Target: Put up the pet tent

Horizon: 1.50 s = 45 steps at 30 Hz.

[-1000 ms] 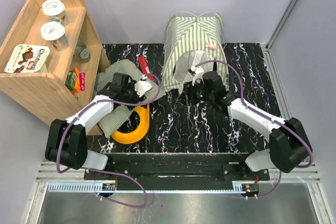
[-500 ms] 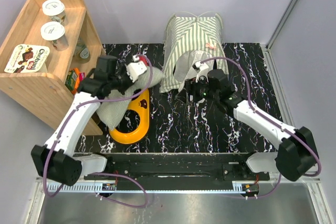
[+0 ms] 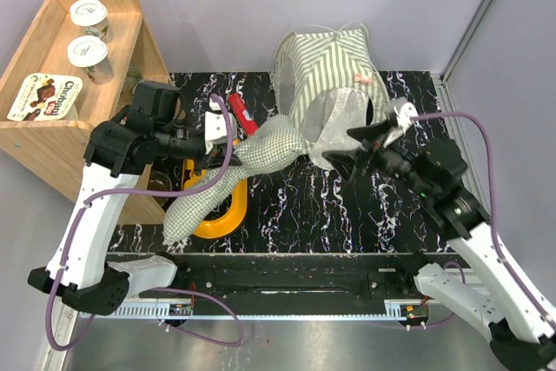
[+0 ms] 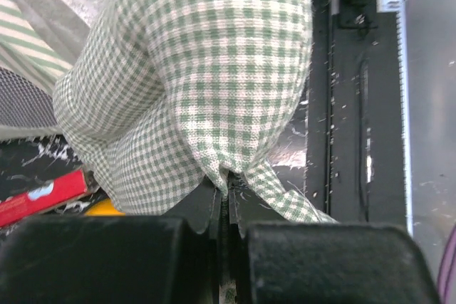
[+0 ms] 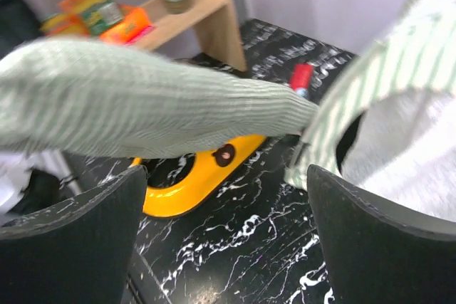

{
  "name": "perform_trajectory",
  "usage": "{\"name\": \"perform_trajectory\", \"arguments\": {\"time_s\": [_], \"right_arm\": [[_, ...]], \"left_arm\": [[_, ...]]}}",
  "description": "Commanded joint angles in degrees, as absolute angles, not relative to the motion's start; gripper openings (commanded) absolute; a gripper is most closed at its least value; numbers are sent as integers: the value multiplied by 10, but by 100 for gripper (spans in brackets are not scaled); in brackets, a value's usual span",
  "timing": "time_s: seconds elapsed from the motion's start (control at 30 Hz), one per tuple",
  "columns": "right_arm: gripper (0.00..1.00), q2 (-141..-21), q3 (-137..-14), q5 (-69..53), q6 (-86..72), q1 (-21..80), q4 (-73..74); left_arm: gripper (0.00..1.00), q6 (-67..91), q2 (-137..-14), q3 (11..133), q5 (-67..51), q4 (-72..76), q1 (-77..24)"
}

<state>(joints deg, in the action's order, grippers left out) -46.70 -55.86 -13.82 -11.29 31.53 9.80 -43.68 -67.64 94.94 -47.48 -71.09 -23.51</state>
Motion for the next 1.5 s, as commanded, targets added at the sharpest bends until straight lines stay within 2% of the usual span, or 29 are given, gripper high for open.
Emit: {"name": "perform_trajectory", "arguments": {"time_s": [0.0,0.17,0.3,0.47,0.6,0.8,0.93,0.97,1.03,1.07,1.1,1.13,1.17,1.23,1.33,1.47], "right_arm": [[97,-416,-580,-308,-8,316,154],[97,-419,-659,-306,35,316,264],[98,-446,-679,-321,58,316,295],[98,-473,-677,-323,69,316,275],[98,-497,-677,-382,69,317,225],[87,-584,-680,-537,29,332,173],[86,-615,-693,-554,53,373,178],[78,-617,-694,-542,51,375,178],[45,-618,-700,-481,35,376,178],[24,-620,-708,-449,31,376,195],[8,-621,-725,-412,34,376,222],[0,-623,-742,-379,34,375,255],[0,-626,-760,-347,33,375,290],[0,-633,-799,-287,26,375,361],[0,-655,-864,-245,4,372,481],[0,-660,-884,-332,-33,367,526]], "left_arm": [[0,-434,-688,1014,-612,-722,-241],[0,-405,-714,1066,-652,-743,-284],[0,-409,-718,1120,-664,-770,-288],[0,-479,-712,1105,-645,-828,-296],[0,-510,-708,1065,-649,-838,-296],[0,-497,-715,1038,-670,-795,-297],[0,-462,-718,1027,-664,-754,-297],[0,-448,-717,1021,-661,-735,-295],[0,-404,-715,1003,-648,-692,-294],[2,-368,-715,993,-636,-665,-290],[15,-332,-713,979,-622,-634,-282],[33,-305,-711,966,-603,-607,-275],[44,-280,-708,955,-586,-582,-264],[54,-248,-703,933,-553,-544,-236],[62,-228,-698,911,-543,-506,-174],[68,-234,-688,884,-519,-471,-111]]}}
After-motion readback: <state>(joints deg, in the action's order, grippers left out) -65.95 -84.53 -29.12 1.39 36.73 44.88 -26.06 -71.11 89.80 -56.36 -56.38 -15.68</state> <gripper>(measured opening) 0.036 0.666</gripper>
